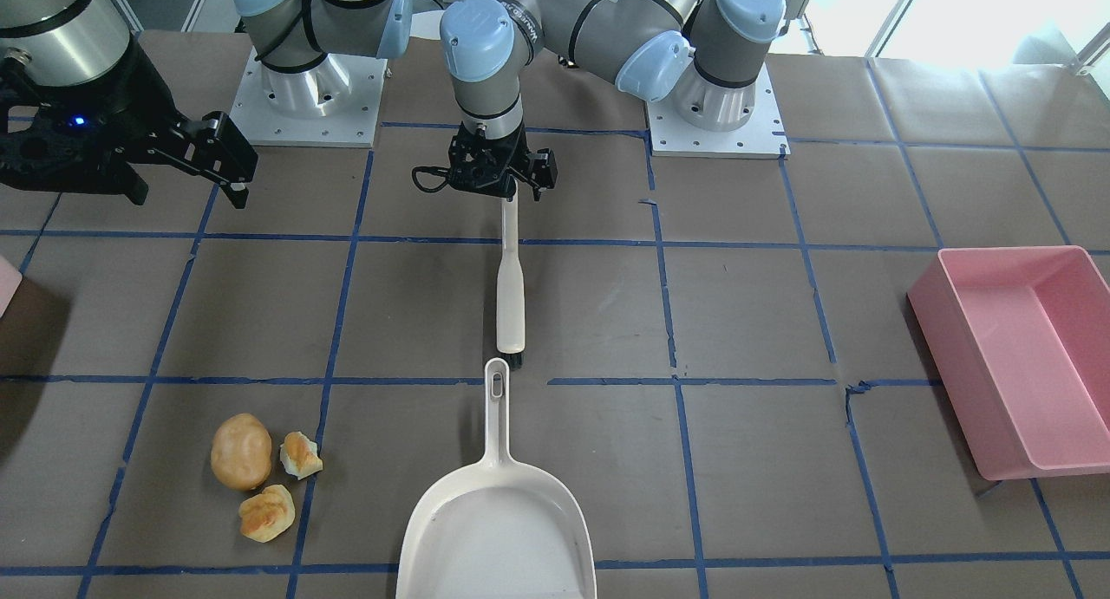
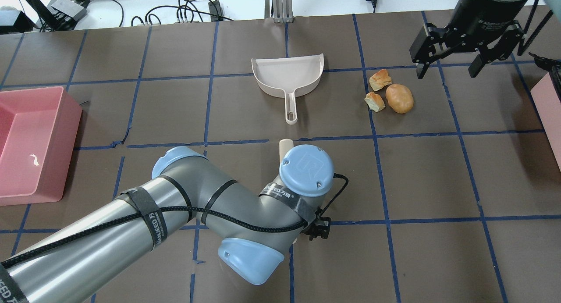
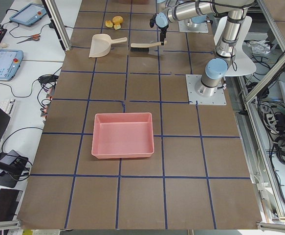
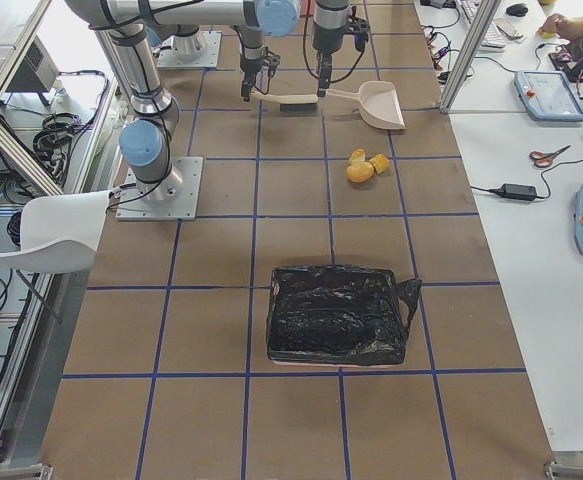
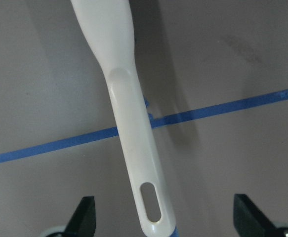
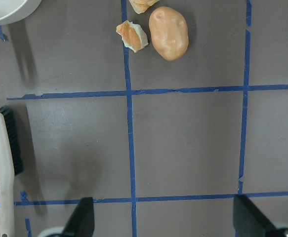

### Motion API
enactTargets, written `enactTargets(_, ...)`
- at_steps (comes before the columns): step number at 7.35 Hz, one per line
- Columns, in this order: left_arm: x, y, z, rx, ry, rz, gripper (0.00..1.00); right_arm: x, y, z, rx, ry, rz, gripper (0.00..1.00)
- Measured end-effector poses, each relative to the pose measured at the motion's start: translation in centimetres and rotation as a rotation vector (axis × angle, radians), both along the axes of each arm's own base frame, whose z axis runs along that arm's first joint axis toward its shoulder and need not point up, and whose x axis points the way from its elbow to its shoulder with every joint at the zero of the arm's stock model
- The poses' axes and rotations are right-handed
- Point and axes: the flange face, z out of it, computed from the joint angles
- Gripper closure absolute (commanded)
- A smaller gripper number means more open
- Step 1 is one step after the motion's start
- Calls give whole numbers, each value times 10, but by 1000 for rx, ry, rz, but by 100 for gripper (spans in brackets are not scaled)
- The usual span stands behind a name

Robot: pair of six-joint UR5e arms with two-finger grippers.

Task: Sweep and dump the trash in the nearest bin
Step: 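Close the left gripper on the brush handle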

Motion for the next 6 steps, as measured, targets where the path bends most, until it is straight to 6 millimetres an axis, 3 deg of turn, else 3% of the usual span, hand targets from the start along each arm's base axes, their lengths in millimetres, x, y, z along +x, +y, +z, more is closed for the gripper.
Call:
enactTargets(5, 1, 1, -4, -37, 22, 8, 51, -1, 0, 0, 1, 0, -2, 0)
enactTargets(6, 1, 1, -2, -41, 25, 8, 68, -1, 0, 0, 1, 0, -2, 0)
